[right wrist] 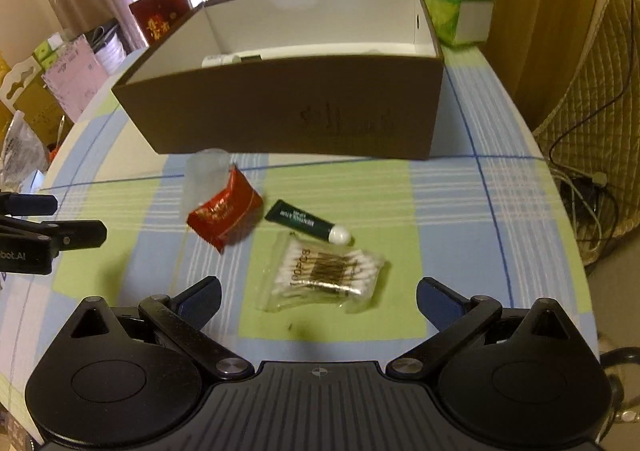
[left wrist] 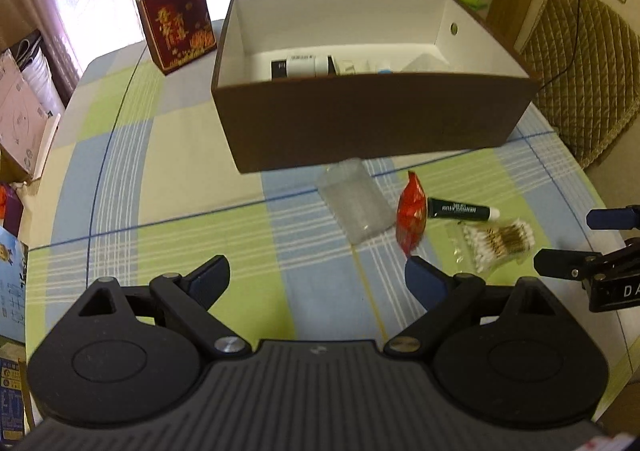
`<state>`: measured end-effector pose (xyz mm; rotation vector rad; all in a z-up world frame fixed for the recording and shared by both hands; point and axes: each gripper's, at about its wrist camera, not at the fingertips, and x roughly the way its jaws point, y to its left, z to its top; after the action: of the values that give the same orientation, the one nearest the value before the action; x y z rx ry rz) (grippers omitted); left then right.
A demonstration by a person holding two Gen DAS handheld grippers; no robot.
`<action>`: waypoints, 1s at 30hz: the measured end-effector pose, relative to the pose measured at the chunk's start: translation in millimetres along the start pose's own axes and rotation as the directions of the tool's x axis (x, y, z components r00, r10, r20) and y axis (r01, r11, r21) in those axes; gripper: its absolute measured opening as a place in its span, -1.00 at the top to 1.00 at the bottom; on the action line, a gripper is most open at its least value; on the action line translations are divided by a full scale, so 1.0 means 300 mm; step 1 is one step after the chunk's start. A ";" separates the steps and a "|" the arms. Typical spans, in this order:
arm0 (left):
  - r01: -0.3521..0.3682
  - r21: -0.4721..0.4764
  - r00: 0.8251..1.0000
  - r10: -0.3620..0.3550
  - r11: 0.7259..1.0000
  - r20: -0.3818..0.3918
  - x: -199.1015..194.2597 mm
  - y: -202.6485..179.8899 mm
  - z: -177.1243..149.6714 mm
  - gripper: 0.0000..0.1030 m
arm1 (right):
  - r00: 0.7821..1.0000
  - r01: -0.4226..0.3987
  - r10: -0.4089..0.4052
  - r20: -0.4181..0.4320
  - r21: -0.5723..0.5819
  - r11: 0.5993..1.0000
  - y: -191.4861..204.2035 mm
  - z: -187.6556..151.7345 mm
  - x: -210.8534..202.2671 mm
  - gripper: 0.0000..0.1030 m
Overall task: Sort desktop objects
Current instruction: 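Grasp the red snack packet with the left tool while the right tool grasps the cotton-swab bag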
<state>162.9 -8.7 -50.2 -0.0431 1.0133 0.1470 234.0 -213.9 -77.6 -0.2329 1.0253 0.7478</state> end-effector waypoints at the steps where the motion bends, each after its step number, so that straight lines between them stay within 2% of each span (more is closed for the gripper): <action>1: -0.002 -0.001 1.000 0.002 1.000 -0.003 0.004 0.000 -0.004 -0.79 | 1.000 0.000 0.000 -0.002 0.003 1.000 -0.001 -0.005 0.008 -0.96; 10: -0.020 -0.004 1.000 0.020 1.000 -0.023 0.046 0.005 -0.012 -0.79 | 1.000 0.013 -0.012 -0.027 0.027 1.000 -0.009 -0.030 0.100 -0.96; 21: -0.011 0.001 0.999 0.011 1.000 -0.044 0.105 -0.004 0.003 -0.79 | 0.998 0.058 -0.058 -0.015 -0.009 0.998 0.002 -0.024 0.217 -0.95; 22: -0.010 0.004 0.999 0.010 1.000 -0.047 0.113 -0.007 0.005 -0.79 | 0.998 0.060 -0.060 -0.010 -0.016 0.998 0.002 -0.027 0.223 -0.91; 23: -0.007 0.009 0.999 0.008 1.000 -0.050 0.119 -0.010 0.008 -0.79 | 0.998 0.064 -0.064 -0.008 -0.026 0.998 0.003 -0.030 0.227 -0.60; 24: -0.003 0.014 0.999 0.004 1.000 -0.053 0.127 -0.014 0.011 -0.79 | 0.997 0.075 -0.075 0.002 -0.049 0.996 0.004 -0.032 0.228 -0.43; 27: 0.021 0.033 0.998 -0.019 0.999 -0.060 0.149 -0.032 0.020 -0.79 | 0.998 0.060 -0.059 0.006 -0.068 0.996 -0.010 -0.032 0.221 -0.28; 30: 0.048 0.066 0.997 -0.044 0.997 -0.058 0.171 -0.057 0.030 -0.78 | 0.999 0.050 -0.050 -0.007 -0.046 0.998 -0.046 -0.037 0.203 -0.23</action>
<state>199.7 -19.5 -89.6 -0.0092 1.0726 0.0700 253.9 -201.9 -136.7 -0.3009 1.0071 0.7260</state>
